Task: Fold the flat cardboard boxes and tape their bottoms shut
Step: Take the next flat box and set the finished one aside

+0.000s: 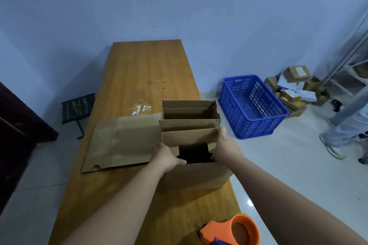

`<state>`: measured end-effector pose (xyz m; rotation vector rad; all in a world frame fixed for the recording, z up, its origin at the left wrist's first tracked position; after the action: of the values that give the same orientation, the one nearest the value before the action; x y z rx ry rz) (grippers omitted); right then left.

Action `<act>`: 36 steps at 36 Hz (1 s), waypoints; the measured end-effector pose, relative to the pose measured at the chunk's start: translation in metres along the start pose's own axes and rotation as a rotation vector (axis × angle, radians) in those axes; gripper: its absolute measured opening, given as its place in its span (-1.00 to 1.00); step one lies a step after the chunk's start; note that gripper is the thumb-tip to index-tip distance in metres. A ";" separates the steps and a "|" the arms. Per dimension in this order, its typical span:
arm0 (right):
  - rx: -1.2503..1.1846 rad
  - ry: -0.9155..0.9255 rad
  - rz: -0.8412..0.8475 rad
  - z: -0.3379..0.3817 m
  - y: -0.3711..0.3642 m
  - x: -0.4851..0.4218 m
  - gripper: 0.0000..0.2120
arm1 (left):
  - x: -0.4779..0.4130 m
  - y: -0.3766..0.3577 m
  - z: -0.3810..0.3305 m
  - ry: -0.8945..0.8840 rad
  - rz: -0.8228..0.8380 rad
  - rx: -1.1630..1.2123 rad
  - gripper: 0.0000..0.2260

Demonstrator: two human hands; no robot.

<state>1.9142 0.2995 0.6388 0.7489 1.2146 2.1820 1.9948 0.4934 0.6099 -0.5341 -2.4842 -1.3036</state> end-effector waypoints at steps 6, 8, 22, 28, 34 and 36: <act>0.179 0.039 0.003 0.004 -0.011 -0.011 -0.09 | -0.025 -0.007 -0.014 -0.051 0.012 -0.488 -0.27; 0.202 0.039 -0.005 0.003 -0.013 -0.014 -0.19 | -0.029 -0.007 -0.013 -0.033 -0.018 -0.534 -0.36; -0.168 -0.175 0.131 -0.030 0.007 -0.029 -0.61 | -0.025 0.023 -0.004 0.048 -0.050 0.074 -0.74; -0.349 -0.182 -0.019 -0.033 0.024 -0.028 -0.62 | -0.017 0.028 0.011 0.113 -0.064 0.369 -0.53; -0.341 0.064 -0.457 0.004 0.070 -0.007 -0.59 | -0.011 0.054 0.011 0.055 -0.241 0.631 -0.59; -0.300 0.277 -0.611 0.041 0.083 0.015 -0.71 | -0.010 0.066 0.014 0.037 -0.344 0.724 -0.64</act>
<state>1.9168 0.2958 0.7328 -0.0582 1.0291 1.9086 2.0317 0.5381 0.6459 0.0931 -2.8387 -0.4044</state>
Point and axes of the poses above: each hand's wrist, its own x-axis away from the middle knuckle, its own y-axis out of the back of the hand, z = x × y, the point moved 9 cm from there along -x, towards the middle knuckle, and after that the axes turned 12 degrees about -z, right-handed, at the moved point
